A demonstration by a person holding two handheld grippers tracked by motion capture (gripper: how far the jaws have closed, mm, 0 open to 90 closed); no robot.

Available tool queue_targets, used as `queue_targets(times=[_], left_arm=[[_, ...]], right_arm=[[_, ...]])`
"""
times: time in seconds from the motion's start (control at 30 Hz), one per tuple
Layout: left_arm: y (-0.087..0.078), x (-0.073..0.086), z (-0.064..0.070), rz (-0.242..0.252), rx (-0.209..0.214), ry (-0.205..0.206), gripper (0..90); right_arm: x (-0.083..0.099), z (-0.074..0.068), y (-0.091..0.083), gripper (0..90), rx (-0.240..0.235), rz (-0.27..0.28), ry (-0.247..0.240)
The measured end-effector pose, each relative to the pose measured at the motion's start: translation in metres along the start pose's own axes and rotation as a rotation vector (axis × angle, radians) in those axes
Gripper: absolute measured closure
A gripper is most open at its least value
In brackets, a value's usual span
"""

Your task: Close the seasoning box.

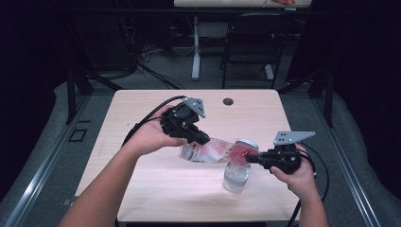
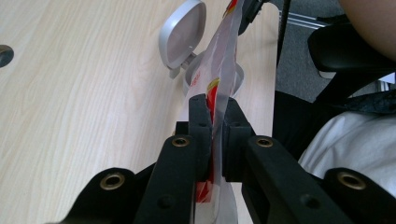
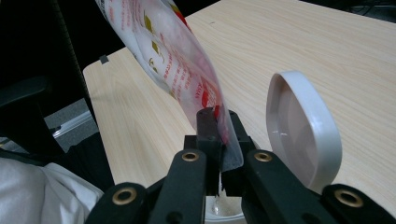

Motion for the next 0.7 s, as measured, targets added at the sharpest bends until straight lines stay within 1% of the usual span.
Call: queue_targets(times=[0.07, 0.3, 0.5, 0.7], left_arm=[[0.001, -0.001, 0.0, 0.003, 0.004, -0.007, 85.9], [0.006, -0.007, -0.001, 0.0, 0.003, -0.003, 85.9], [0.007, -0.01, -0.002, 0.006, 0.013, -0.007, 85.8], [0.007, -0.012, 0.0, -0.005, 0.002, -0.001, 85.9]], right_arm=[[0.001, 0.001, -0.001, 88.9, 0.004, -0.002, 0.001], [0.004, 0.006, -0.005, 88.9, 0.021, -0.001, 0.015], [0.005, 0.008, -0.006, 89.0, 0.021, 0.0, 0.02], [0.006, 0.008, -0.006, 89.0, 0.02, 0.001, 0.025]])
Point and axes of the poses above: each handheld gripper's, and its own axes: y roughly forward along the jaws, x roughly out of its underside, z roughly to its right, the point moved 10 cm from there along y, roughly forward along the jaws, and after that the axes turned 8 degrees about -y, right-handed, at the moved point
